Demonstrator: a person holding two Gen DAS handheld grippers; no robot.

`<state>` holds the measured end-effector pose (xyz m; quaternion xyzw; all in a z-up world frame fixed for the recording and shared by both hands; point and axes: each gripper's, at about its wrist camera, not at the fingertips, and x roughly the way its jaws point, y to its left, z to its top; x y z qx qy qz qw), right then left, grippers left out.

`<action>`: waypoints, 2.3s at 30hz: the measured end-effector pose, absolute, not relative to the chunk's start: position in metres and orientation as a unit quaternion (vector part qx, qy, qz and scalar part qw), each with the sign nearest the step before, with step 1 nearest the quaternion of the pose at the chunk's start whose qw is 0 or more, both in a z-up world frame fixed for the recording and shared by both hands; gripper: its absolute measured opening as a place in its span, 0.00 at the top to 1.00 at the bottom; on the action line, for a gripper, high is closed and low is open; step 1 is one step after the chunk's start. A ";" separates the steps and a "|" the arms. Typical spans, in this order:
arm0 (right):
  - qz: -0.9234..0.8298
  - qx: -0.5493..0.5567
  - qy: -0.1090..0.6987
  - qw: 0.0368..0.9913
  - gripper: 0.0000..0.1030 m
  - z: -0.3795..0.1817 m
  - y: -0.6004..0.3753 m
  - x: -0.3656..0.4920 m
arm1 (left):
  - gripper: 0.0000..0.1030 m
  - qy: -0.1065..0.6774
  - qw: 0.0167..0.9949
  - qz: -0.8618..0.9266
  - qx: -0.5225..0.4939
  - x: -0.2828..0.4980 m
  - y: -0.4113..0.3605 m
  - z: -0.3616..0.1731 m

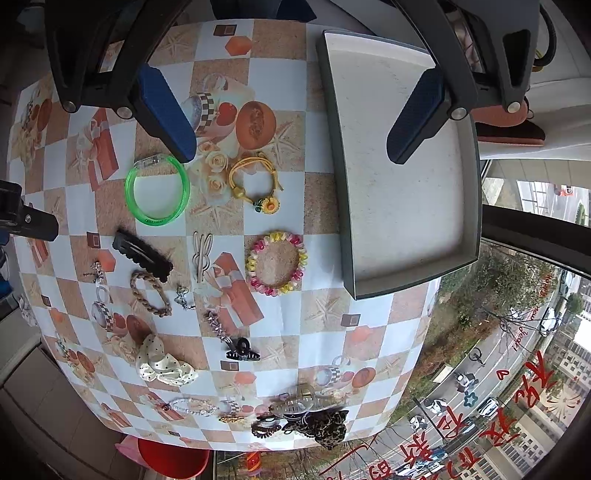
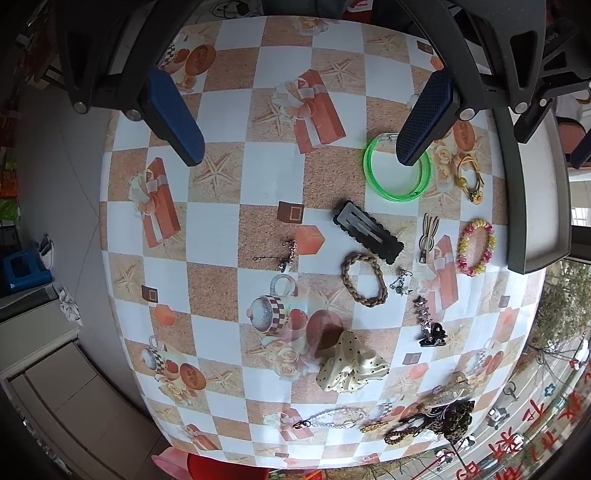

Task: Organize jewelry
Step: 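Move both tools toward the yellow cord hair tie and green bracelet, then grasp the yellow cord hair tie with the left gripper while the right gripper grasps the green bracelet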

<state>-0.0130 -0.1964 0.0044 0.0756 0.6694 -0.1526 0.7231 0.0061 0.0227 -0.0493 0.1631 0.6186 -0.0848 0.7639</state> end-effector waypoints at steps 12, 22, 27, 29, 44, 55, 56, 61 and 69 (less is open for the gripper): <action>-0.141 0.075 0.675 0.720 0.00 -0.005 -0.199 -0.012 | 0.00 0.631 0.754 -0.087 0.159 0.003 0.019 -0.058; -0.121 0.075 0.687 0.712 0.00 -0.022 -0.196 -0.015 | 0.00 0.652 0.745 -0.100 0.106 -0.005 0.030 -0.076; -0.102 0.084 0.696 0.706 0.00 -0.036 -0.188 -0.019 | 0.00 0.650 0.745 -0.110 0.100 -0.010 0.031 -0.086; -0.096 0.093 0.700 0.702 0.02 -0.043 -0.186 -0.020 | 0.00 0.647 0.746 -0.116 0.104 -0.011 0.028 -0.090; -0.080 0.135 0.708 0.689 0.26 -0.086 -0.182 -0.014 | 0.06 0.636 0.749 -0.126 0.141 0.007 0.007 -0.131; -0.068 0.119 0.722 0.678 0.34 -0.117 -0.159 -0.002 | 0.06 0.660 0.729 -0.110 0.144 0.022 0.013 -0.166; -0.068 0.114 0.724 0.677 0.35 -0.119 -0.156 -0.001 | 0.06 0.661 0.730 -0.112 0.136 0.023 0.014 -0.167; -0.071 0.079 0.724 0.681 0.35 -0.129 -0.135 0.001 | 0.06 0.663 0.729 -0.117 0.125 0.026 0.016 -0.169; -0.078 0.032 0.726 0.683 0.58 -0.128 -0.118 0.002 | 0.19 0.666 0.726 -0.123 0.119 0.021 0.012 -0.164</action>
